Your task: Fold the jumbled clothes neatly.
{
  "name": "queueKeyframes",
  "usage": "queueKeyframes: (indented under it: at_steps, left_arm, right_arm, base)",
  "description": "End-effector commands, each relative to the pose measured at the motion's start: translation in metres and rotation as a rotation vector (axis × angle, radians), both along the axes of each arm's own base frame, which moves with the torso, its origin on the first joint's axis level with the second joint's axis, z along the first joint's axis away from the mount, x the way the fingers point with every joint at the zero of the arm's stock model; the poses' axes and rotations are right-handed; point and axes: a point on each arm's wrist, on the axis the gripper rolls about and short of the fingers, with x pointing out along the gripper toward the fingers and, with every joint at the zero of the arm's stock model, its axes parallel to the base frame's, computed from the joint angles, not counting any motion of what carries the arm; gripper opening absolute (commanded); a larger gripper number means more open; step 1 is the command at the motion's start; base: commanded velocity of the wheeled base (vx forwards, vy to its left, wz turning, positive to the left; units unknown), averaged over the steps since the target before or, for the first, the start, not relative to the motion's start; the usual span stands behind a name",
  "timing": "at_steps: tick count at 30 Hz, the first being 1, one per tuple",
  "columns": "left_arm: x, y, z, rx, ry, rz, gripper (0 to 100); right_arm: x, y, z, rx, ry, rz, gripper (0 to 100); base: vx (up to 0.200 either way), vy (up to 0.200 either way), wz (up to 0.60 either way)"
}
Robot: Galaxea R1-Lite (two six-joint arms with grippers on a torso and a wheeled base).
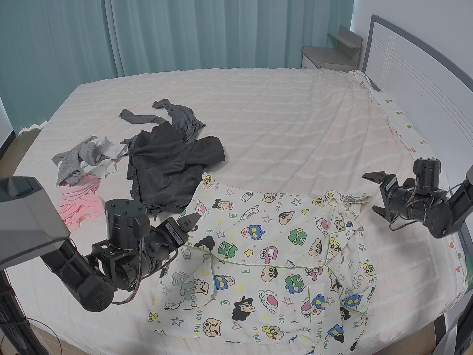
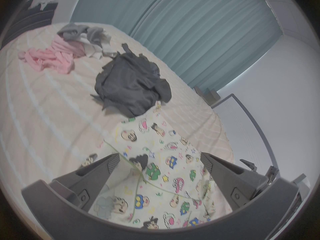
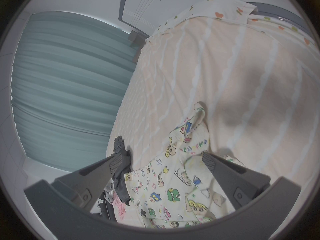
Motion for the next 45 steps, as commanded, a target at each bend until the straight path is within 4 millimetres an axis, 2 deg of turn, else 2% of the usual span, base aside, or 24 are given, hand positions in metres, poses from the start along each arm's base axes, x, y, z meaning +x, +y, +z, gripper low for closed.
queueKeyframes:
  at_steps: [1, 4, 5, 7, 11, 14, 15, 18, 19, 23, 30, 45]
  left_arm:
    - [-0.021, -0.01, -0.014, -0.06, 0.105, -0.101, 100]
    - [-0.029, -0.023, -0.029, -0.004, 0.154, -0.161, 100]
    - [-0.037, -0.029, -0.043, 0.103, 0.207, -0.216, 100]
    - [-0.044, -0.032, -0.055, 0.252, 0.264, -0.29, 100]
    - [-0.045, -0.035, -0.053, 0.414, 0.288, -0.366, 100]
    - [-0.044, -0.036, -0.051, 0.538, 0.325, -0.419, 100]
    - [-0.044, -0.036, -0.049, 0.636, 0.382, -0.45, 100]
    - [-0.044, -0.037, -0.048, 0.649, 0.388, -0.454, 100]
    - [-0.036, -0.05, -0.033, 0.69, 0.403, -0.453, 100]
    - [-0.029, -0.063, -0.025, 0.707, 0.404, -0.47, 100]
    - [-0.022, -0.08, -0.053, 0.808, 0.455, -0.434, 100]
    - [-0.01, -0.088, -0.077, 0.908, 0.462, -0.358, 100]
  right_arm:
    - [-0.059, 0.006, 0.012, -0.051, -0.115, 0.025, 100]
    - [-0.067, 0.009, 0.006, -0.082, -0.145, 0.045, 100]
    - [-0.07, 0.01, 0.003, -0.129, -0.162, 0.064, 100]
    - [-0.075, 0.008, 0.003, -0.191, -0.176, 0.077, 100]
    - [-0.087, 0.004, 0.0, -0.302, -0.166, 0.044, 100]
    - [-0.089, -0.003, 0.0, -0.372, -0.173, 0.034, 100]
    - [-0.089, -0.006, 0.0, -0.432, -0.177, 0.023, 100]
    - [-0.089, -0.006, 0.0, -0.445, -0.179, 0.02, 100]
    - [-0.091, -0.005, -0.001, -0.498, -0.178, -0.007, 100]
    - [-0.093, -0.001, 0.001, -0.505, -0.217, -0.006, 100]
    - [-0.098, -0.001, 0.004, -0.526, -0.264, -0.008, 100]
    - [-0.104, 0.003, 0.006, -0.562, -0.279, 0.022, 100]
  base:
    - [0.0, 0.0, 0.0]
    - [0.0, 0.0, 0.0]
    - [0.0, 0.0, 0.0]
    - [0.0, 0.0, 0.0]
    - [0.0, 0.0, 0.0]
    - [0.0, 0.0, 0.0]
    - [0.0, 0.0, 0.0]
    - [0.0, 0.0, 0.0]
    - [0.0, 0.0, 0.0]
    - [0.0, 0.0, 0.0]
    - [0.0, 0.0, 0.0]
    - [0.0, 0.0, 0.0]
